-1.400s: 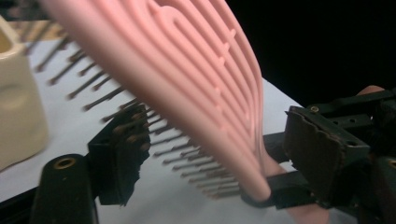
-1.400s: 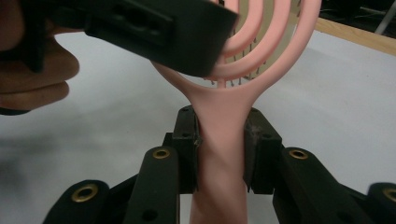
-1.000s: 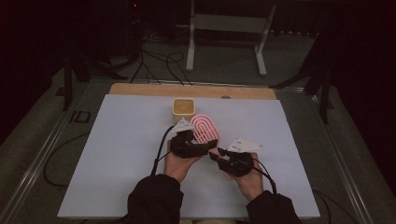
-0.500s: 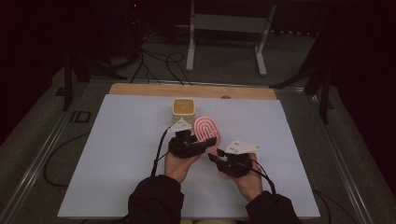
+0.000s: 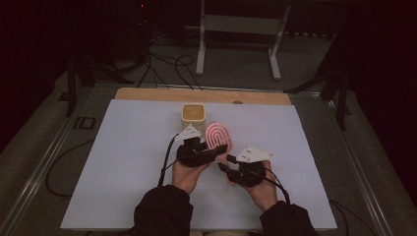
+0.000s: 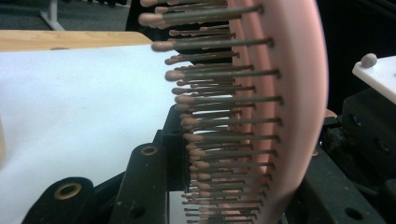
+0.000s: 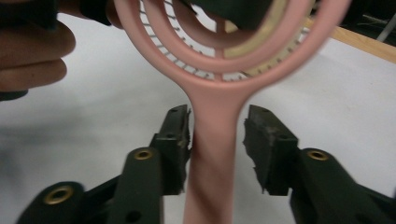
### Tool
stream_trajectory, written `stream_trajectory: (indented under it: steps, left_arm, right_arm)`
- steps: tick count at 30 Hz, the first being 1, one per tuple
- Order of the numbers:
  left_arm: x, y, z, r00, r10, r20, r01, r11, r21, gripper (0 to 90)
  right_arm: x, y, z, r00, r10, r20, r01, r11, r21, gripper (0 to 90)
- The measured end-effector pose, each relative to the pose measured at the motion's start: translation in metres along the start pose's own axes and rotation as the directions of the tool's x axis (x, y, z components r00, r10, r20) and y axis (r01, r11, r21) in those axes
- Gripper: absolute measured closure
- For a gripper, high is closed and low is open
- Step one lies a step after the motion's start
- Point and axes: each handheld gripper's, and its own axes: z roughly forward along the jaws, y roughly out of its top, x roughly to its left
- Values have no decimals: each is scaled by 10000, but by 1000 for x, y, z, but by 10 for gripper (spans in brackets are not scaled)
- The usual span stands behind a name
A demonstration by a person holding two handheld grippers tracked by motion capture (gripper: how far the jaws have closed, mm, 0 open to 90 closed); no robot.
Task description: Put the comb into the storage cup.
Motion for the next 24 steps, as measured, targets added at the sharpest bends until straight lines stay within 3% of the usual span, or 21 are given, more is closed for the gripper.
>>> stream_trajectory:
  steps: [6,10,12,18,21,24]
  left_arm:
    - [3,3,-7,9998,98,-157,-101,9998,-160,642]
    - [5,5,-12,9994,106,-336,-111,9998,-174,642]
    - [5,6,-15,9991,140,-403,-149,9997,-215,642]
    - [6,11,-22,9981,250,-561,-266,9992,-290,641]
    - [7,12,-24,9976,317,-622,-336,9990,-299,642]
    - [7,13,-24,9971,311,-691,-332,9990,-297,642]
  right_arm:
    - [-4,0,-4,10000,50,-33,-50,9999,-159,404]
    - [-6,0,-9,9991,-69,417,79,9997,-237,219]
    - [-7,0,-13,9984,104,559,-87,9995,-300,163]
    - [-16,-11,-25,9972,342,662,-312,9985,-453,100]
    - [-23,-18,-35,9942,745,777,-695,9955,-644,99]
    - [-29,-22,-46,9930,703,949,-615,9938,-928,100]
